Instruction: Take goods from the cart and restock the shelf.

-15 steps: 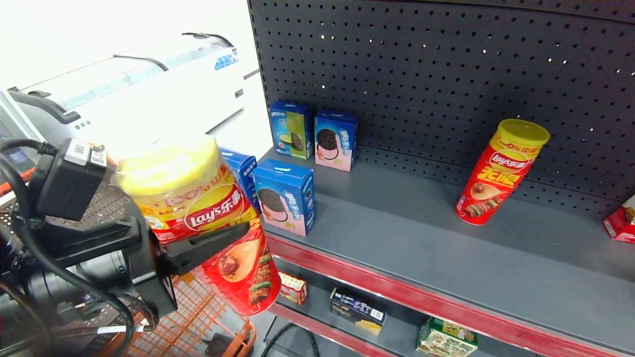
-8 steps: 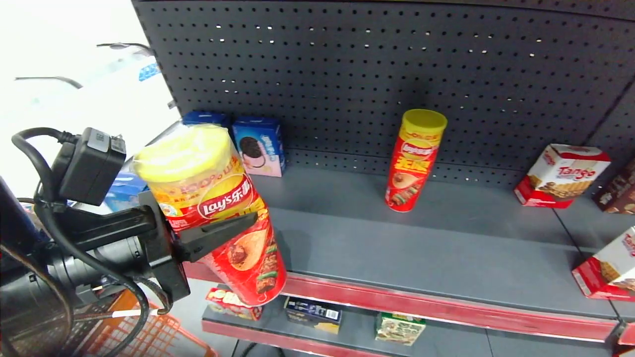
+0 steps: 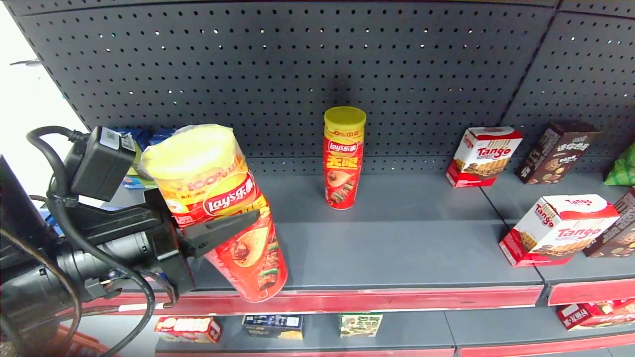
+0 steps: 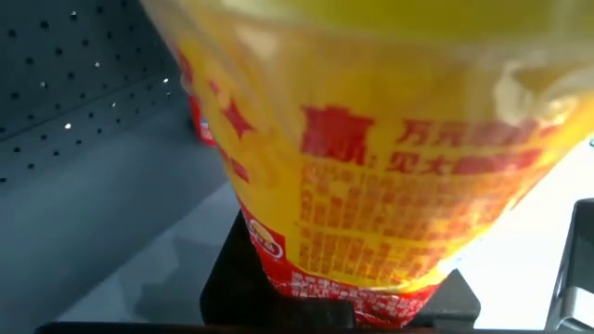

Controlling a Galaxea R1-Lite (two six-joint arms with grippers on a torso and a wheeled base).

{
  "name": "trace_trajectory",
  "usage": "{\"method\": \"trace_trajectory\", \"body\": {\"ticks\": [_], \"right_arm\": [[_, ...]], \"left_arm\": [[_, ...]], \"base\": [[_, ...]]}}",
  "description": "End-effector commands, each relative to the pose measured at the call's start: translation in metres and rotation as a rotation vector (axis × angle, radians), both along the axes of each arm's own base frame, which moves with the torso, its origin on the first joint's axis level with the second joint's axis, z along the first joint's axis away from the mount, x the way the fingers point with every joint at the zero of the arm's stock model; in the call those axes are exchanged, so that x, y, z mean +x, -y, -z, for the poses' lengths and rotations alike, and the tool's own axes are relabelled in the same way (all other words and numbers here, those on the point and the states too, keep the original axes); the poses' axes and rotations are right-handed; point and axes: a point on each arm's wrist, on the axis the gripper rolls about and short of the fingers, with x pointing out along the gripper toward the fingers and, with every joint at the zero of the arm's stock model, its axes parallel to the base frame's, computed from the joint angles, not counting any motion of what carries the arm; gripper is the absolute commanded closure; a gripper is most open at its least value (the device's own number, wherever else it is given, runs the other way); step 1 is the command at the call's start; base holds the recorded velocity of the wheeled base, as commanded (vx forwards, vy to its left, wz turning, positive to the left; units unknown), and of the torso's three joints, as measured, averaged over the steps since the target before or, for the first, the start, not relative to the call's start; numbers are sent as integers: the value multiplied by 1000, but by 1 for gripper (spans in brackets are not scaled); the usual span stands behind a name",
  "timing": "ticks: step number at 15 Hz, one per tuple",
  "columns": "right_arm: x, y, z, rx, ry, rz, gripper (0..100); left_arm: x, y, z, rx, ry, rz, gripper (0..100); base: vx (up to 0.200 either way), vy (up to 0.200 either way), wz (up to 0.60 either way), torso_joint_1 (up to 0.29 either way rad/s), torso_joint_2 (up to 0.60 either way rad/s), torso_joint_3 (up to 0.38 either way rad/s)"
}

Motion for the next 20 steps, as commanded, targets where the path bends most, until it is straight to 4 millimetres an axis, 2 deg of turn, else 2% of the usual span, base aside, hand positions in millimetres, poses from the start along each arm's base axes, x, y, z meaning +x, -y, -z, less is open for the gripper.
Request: {"method": "trace_trajectory", "body": {"ticks": [1, 14, 15, 16, 17, 18, 20], "right_arm": [[0, 0, 0, -1, -1, 0, 0], [0, 0, 0, -2, -7, -5, 0], [2, 0, -7, -11, -29, -2, 0], [4, -1, -64, -7, 15, -59, 0], [23, -2, -101, 12, -43, -117, 0], [38, -4, -121, 6, -60, -183, 0], [56, -7, -129, -29, -99, -265, 0]], "left_arm": [[1, 0, -2, -4, 8, 1, 100], [12, 5, 3, 9, -18, -4, 100], [14, 5, 1, 5, -12, -4, 100], [19, 7, -2, 0, -7, -5, 100], [24, 8, -1, 2, -13, -9, 100], [26, 9, -2, 1, -10, -9, 100], [30, 11, 1, 6, -21, -7, 100]], "base": [[0, 0, 0, 0, 0, 0], [0, 0, 0, 0, 0, 0], [0, 0, 0, 0, 0, 0], [0, 0, 0, 0, 0, 0], [0, 0, 0, 0, 0, 0], [0, 0, 0, 0, 0, 0], [0, 0, 0, 0, 0, 0]]}}
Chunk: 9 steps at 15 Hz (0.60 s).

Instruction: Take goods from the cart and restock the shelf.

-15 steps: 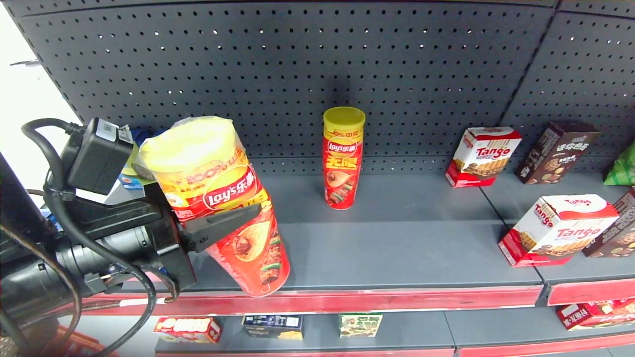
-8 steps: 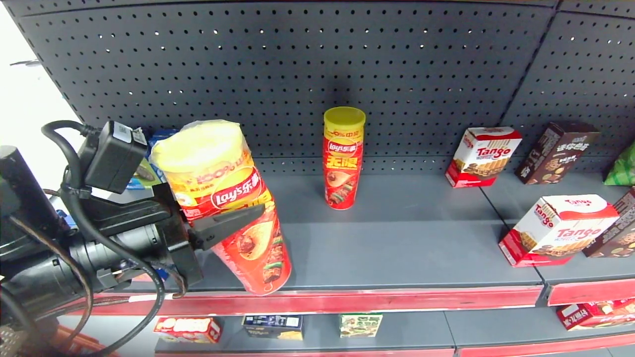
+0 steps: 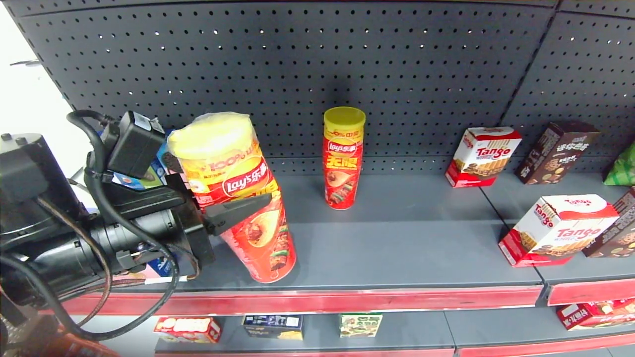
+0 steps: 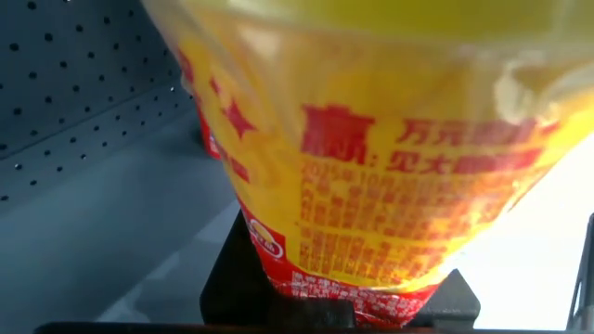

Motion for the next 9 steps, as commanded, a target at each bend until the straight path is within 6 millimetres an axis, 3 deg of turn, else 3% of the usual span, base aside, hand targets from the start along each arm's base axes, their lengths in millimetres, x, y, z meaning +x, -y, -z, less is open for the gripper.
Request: {"method": "trace_trajectory", "body": {"ticks": [1, 3, 5, 9], "right_arm": [[53, -8, -52, -53, -105, -155, 0], [62, -10, -58, -58, -117, -172, 0], [105, -30, -80, -72, -159, -309, 0], [149, -61, -93, -83, -167, -421, 0]], "left_arm": [[7, 2, 7, 13, -25, -1, 100], [8, 3, 5, 5, -11, -1, 100], [13, 5, 12, 14, -34, -1, 100], [14, 0, 13, 16, -40, -21, 100]], "base": [[0, 0, 0, 0, 0, 0], [0, 0, 0, 0, 0, 0], [0, 0, 0, 0, 0, 0], [0, 0, 0, 0, 0, 0]]}}
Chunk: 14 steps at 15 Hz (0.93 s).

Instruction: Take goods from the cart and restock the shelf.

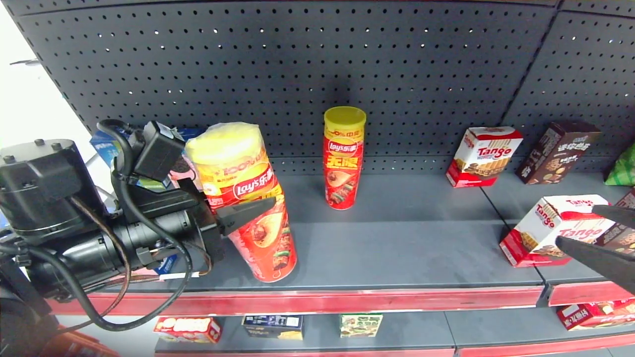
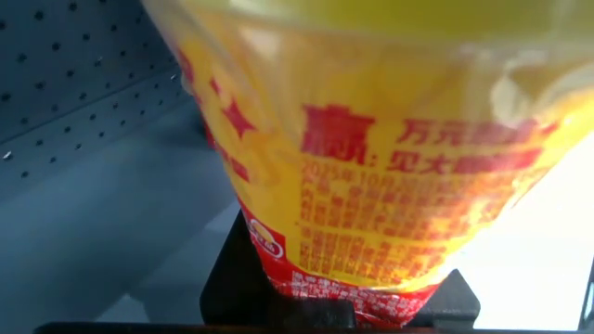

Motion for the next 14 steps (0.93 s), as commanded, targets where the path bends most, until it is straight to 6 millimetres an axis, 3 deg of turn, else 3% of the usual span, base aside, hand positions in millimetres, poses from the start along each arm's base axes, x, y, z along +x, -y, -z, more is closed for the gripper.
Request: {"method": "trace_trajectory", "body": {"ticks": [1, 6, 8, 14], "right_arm": [[52, -35, -8, -32, -75, -95, 0], [121, -78, -41, -38, -59, -138, 0], [136, -94, -43, -46, -67, -156, 0], [174, -104, -14, -139, -79, -221, 0]], "left_arm": [[0, -1, 3, 4, -11, -5, 100], [-1, -2, 6, 8, -21, -6, 100], [-2, -3, 6, 8, -21, -8, 100], [-6, -4, 8, 11, -27, -6, 100]], "base": [[0, 0, 0, 0, 0, 0], [0, 0, 0, 0, 0, 0], [0, 0, 0, 0, 0, 0], [0, 0, 0, 0, 0, 0]]}}
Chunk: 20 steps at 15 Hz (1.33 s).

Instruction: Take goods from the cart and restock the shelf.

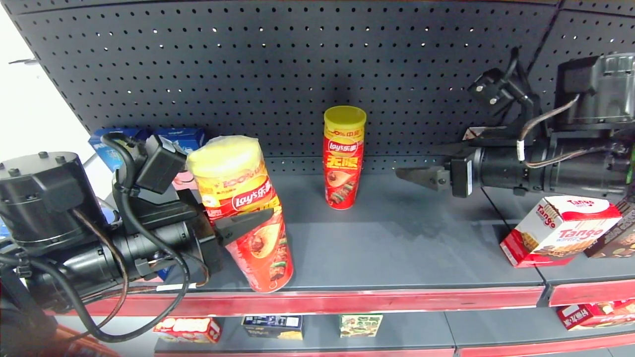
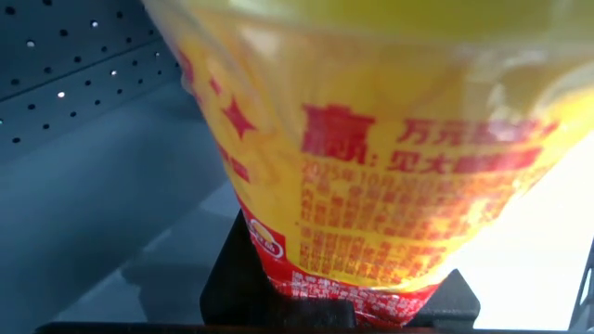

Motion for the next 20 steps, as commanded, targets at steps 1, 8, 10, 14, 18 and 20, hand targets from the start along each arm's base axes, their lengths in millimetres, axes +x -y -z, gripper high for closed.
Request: {"method": "trace_trajectory", "body": {"ticks": [1, 8, 10, 14, 18, 20], "right_arm": [[27, -7, 19, -20, -34, 8, 0], [92, -3, 41, 13, 69, -153, 0], [106, -4, 43, 44, 108, -235, 0], [123, -10, 48, 81, 159, -376, 0], [140, -25, 58, 89, 169, -421, 0], [149, -29, 61, 96, 174, -439, 0]], "left_arm": [[-2, 0, -1, -2, 3, 1, 100], [-3, 0, -2, -3, 9, 6, 100], [-3, 0, -2, -3, 7, 8, 100], [-3, 0, -2, -3, 9, 6, 100], [-3, 0, -3, -4, 12, 8, 100], [-2, 0, -3, -6, 13, 8, 100]], "base": [[0, 0, 0, 0, 0, 0], [0, 0, 0, 0, 0, 0], [0, 0, 0, 0, 0, 0], [0, 0, 0, 0, 0, 0], [0, 0, 0, 0, 0, 0], [0, 0, 0, 0, 0, 0]]}}
